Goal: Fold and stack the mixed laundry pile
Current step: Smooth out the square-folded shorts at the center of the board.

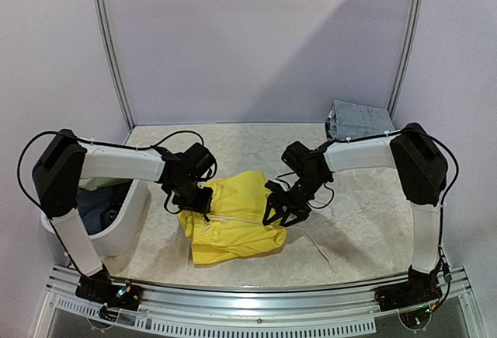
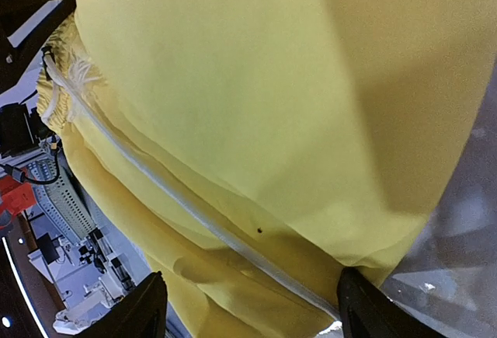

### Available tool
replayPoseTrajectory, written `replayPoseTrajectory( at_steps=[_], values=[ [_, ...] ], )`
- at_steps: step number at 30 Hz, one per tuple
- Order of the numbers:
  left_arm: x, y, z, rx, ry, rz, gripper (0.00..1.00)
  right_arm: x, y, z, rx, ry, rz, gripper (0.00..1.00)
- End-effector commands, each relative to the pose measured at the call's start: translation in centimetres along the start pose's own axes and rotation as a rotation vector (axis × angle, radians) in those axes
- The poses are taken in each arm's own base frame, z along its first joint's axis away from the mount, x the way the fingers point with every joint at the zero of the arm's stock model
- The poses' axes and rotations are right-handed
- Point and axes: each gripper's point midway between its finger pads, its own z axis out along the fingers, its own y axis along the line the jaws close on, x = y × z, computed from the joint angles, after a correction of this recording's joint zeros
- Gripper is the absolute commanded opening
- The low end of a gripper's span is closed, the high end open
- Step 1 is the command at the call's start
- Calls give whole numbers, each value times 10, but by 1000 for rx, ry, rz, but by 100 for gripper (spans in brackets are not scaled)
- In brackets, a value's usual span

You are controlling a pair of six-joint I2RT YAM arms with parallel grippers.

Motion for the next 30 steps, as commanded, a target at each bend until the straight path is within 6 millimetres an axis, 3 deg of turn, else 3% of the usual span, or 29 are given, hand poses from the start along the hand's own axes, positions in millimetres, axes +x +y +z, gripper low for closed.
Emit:
replayPoseTrajectory(
  at_steps=[1, 6, 12, 16, 20, 24, 28, 30],
  values=[
    [11, 13, 1, -39, 35, -13, 40, 8, 5, -23, 68, -21, -30, 80],
    [-11, 14, -37, -59, -56, 21, 43, 1, 9, -56, 159, -111, -60, 98],
    [-29, 11, -82, -98, -171, 99, 51, -12, 2, -96, 216, -283, -31, 99],
    [-29, 5, -107, -108, -241, 148, 67, -22, -4, -109, 176, -338, 4, 99],
    [-22, -4, -131, -114, -337, 205, 70, -36, -11, -115, 168, -386, -1, 99],
    [-8, -23, -132, -19, -328, 251, 66, -44, -2, -113, 76, -366, -21, 99],
    [-3, -37, -117, -4, -288, 287, 60, -33, 21, -94, -80, -259, -100, 77],
    [-6, -37, -108, -35, -275, 281, 58, -21, 25, -80, -73, -198, -145, 71]
  ],
)
